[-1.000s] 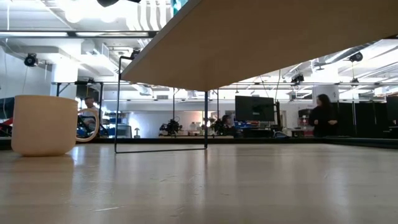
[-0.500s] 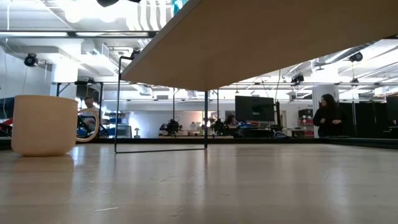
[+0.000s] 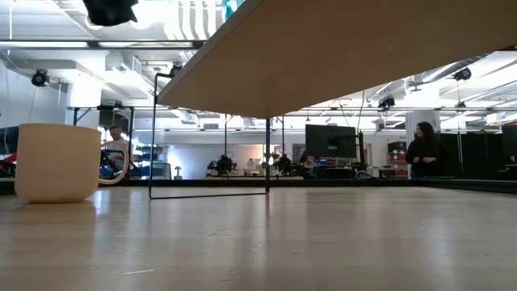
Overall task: Stack small to large cups/mugs on shelf
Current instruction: Put the white mug on the shelf
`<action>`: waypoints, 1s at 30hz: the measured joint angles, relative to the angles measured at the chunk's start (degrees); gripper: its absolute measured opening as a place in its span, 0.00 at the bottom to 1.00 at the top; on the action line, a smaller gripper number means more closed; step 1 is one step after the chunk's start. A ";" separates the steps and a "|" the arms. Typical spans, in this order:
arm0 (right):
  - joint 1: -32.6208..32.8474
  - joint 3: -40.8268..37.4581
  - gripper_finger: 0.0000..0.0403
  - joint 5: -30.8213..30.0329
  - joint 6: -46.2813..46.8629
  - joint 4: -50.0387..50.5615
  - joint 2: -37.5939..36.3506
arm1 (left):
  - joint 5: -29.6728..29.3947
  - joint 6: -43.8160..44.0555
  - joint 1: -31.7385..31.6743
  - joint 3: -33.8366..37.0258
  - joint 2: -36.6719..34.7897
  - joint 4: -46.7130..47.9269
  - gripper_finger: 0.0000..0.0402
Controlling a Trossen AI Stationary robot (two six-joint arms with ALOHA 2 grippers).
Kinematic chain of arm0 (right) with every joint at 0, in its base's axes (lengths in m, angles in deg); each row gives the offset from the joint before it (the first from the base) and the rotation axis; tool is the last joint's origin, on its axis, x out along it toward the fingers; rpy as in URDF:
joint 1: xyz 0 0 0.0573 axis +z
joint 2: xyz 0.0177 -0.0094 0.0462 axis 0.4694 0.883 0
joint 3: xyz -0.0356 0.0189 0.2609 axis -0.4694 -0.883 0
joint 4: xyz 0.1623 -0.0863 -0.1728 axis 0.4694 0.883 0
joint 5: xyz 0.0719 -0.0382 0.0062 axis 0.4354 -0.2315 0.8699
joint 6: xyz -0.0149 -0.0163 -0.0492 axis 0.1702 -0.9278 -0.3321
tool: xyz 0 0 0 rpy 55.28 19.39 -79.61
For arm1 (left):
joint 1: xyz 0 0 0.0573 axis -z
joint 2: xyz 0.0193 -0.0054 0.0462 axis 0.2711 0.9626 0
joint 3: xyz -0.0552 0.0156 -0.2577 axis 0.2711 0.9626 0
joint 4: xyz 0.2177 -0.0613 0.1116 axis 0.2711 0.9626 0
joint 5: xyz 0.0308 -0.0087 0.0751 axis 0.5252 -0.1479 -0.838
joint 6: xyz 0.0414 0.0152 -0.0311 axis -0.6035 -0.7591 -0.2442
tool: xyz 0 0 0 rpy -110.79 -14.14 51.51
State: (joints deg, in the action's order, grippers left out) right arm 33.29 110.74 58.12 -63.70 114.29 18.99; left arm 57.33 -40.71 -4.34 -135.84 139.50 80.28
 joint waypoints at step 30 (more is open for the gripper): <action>13.52 -34.60 0.12 -10.13 51.06 3.17 -19.98 | 5.85 1.03 2.24 0.17 6.13 6.79 0.31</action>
State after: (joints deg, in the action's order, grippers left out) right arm 46.81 76.13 47.99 -12.64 117.46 -0.99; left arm 63.18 -39.68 -2.10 -135.67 145.63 87.06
